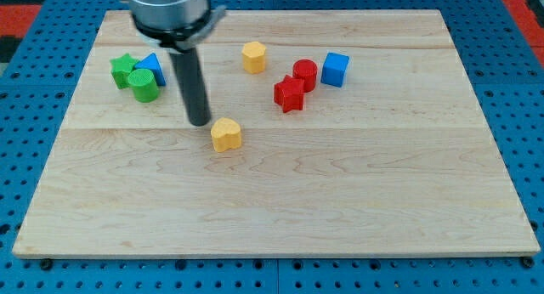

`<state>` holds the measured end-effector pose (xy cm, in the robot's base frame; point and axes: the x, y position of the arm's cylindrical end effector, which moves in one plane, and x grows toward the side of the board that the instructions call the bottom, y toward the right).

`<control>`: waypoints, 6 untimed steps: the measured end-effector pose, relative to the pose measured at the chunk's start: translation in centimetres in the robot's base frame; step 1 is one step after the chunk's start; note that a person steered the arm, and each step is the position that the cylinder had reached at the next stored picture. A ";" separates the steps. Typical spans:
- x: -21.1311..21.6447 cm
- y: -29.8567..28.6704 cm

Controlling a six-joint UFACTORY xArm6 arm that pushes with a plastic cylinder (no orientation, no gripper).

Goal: Point at the blue cube

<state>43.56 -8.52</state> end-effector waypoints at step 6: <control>-4.0 25.1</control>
